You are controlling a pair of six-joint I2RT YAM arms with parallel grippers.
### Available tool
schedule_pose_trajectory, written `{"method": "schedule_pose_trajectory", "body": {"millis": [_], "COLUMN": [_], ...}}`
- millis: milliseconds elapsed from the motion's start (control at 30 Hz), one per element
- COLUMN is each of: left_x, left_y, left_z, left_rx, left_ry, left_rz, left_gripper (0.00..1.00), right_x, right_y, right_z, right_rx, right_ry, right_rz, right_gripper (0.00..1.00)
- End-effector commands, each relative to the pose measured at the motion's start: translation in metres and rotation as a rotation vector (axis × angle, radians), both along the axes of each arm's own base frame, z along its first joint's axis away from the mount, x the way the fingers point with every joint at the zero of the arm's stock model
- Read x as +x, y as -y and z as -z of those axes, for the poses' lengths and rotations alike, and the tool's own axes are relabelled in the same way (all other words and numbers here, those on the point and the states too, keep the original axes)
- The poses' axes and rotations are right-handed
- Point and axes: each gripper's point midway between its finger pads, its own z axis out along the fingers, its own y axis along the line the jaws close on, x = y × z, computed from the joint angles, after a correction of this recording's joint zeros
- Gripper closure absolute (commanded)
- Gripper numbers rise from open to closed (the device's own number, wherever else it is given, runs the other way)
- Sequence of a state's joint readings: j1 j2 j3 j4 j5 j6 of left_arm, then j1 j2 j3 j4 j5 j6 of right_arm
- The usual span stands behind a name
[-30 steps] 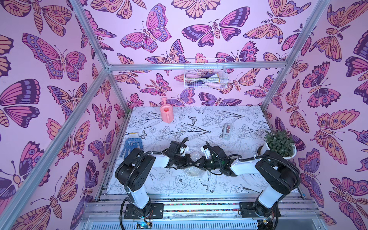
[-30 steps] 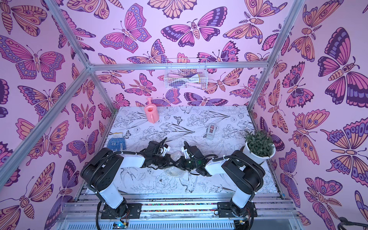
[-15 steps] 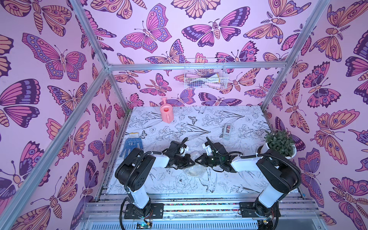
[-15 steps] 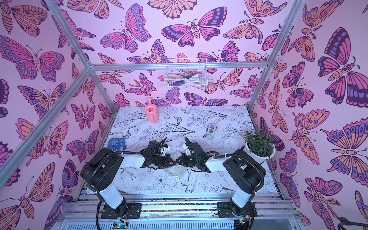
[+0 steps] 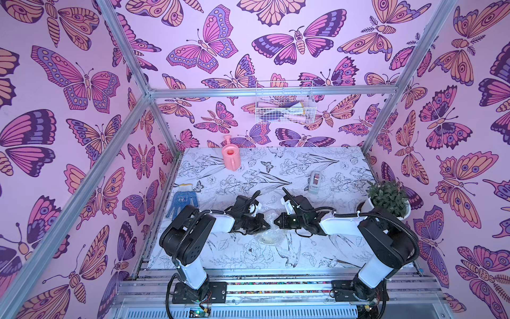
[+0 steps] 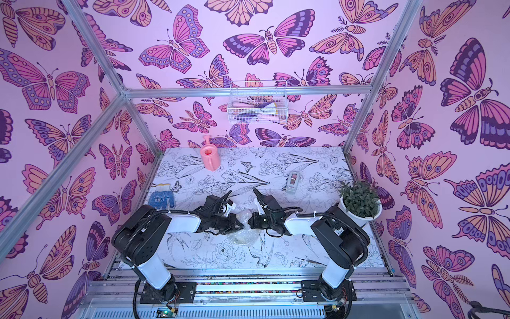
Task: Wrap dinner plates in bubble wrap
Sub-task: Stick the tape on the bubble wrap.
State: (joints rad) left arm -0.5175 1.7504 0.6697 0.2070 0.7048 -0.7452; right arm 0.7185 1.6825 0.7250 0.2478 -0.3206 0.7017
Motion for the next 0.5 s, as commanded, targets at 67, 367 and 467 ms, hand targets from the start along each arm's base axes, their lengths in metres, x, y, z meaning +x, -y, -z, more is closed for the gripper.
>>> {"method": "schedule_pose_trajectory", "body": {"millis": [67, 367, 467], "left_x": [-0.051, -0.051, -0.051], "left_y": [-0.067, -0.067, -0.068], "left_z": [0.089, 0.090, 0.090], "left_rx": [0.395, 0.395, 0.396], "left_ry": [-0.227, -0.230, -0.230], "left_rz": [-0.090, -0.089, -0.088], "left_gripper": [1.00, 1.00, 1.00], "right_x": [-0.003, -0.009, -0.014], "right_y": [0.009, 0.012, 0.013], "right_z": [-0.001, -0.004, 0.000], "right_rx": [-0.137, -0.185, -0.228], "right_ry": [0.082, 0.112, 0.111], "right_rz": [-0.060, -0.108, -0.131], "right_gripper": [0.92, 0.78, 0.68]}}
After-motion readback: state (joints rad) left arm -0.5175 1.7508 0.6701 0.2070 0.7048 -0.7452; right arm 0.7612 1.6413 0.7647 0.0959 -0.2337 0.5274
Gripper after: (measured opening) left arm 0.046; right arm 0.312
